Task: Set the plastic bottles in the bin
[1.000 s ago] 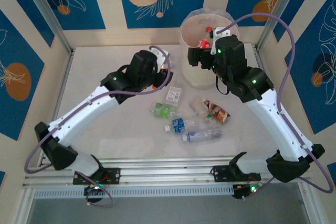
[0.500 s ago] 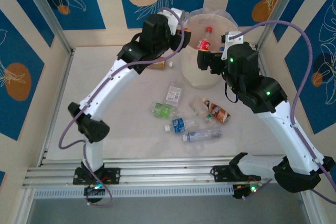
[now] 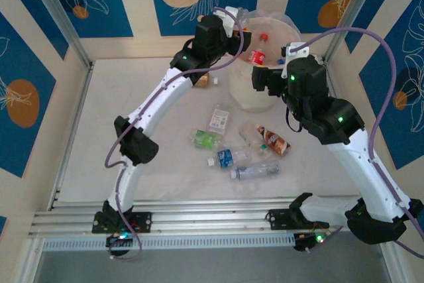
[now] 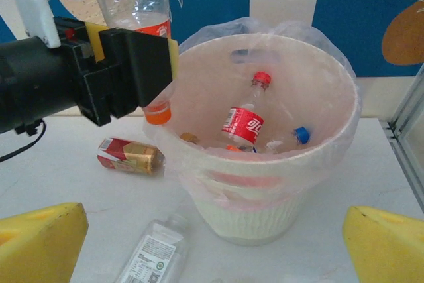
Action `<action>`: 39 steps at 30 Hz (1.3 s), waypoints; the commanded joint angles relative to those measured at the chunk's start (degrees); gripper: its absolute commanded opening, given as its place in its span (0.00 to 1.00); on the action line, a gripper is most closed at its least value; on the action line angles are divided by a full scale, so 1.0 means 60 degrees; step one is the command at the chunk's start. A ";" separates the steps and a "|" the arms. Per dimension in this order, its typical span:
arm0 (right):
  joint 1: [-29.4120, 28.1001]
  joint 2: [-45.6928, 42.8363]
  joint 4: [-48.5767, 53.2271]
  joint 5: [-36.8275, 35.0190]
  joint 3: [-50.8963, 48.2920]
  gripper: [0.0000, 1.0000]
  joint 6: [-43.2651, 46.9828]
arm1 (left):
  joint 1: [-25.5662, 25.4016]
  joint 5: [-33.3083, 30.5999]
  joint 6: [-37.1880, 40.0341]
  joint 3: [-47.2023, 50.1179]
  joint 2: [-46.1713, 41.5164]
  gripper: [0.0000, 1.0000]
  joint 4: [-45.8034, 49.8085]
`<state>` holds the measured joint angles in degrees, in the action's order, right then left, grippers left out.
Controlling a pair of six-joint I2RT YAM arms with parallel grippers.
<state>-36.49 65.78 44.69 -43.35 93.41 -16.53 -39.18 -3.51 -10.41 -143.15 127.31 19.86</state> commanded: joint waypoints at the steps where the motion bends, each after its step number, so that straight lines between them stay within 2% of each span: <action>1: -0.0122 -0.0207 0.0210 -0.0259 0.0216 0.99 -0.0161 | 0.0189 0.0487 -0.0288 -0.0497 0.0332 0.59 -0.1104; 7: -0.0171 -0.0227 0.0440 -0.0273 0.0183 0.99 -0.0292 | 0.0307 0.0939 -0.0621 -0.0778 0.0974 0.60 -0.1847; 14: -0.0275 -0.0471 0.0781 -0.0238 -0.0434 0.99 -0.0658 | 0.0320 0.1061 -0.0630 -0.1278 0.1613 0.62 -0.1808; 19: -0.0334 -0.1142 0.0622 -0.0395 -0.1576 0.99 -0.1119 | 0.0321 0.1181 -0.0669 -0.1278 0.1823 0.64 -0.1750; 24: -0.0227 -0.2062 0.0495 -0.0326 -0.2729 0.99 -0.1654 | 0.0327 0.1097 -0.0701 -0.1278 0.1940 0.73 -0.1686; 28: 0.0097 -0.2573 0.0773 -0.0202 -0.3414 0.99 -0.2177 | 0.0327 0.1145 -0.0693 -0.1279 0.1960 0.79 -0.1700; 35: 0.1070 -0.2840 0.1762 0.1041 -0.4584 0.99 -0.3338 | 0.0334 0.1083 -0.0450 -0.1315 0.1619 0.84 -0.1447; 39: 0.1638 -0.2997 0.1766 0.1744 -0.5286 1.00 -0.3534 | 0.0356 0.0999 -0.0263 -0.1307 0.1202 0.94 -0.1200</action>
<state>-28.36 49.15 53.87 -37.12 63.55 -34.22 -37.71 2.37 -13.30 -148.79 138.17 11.68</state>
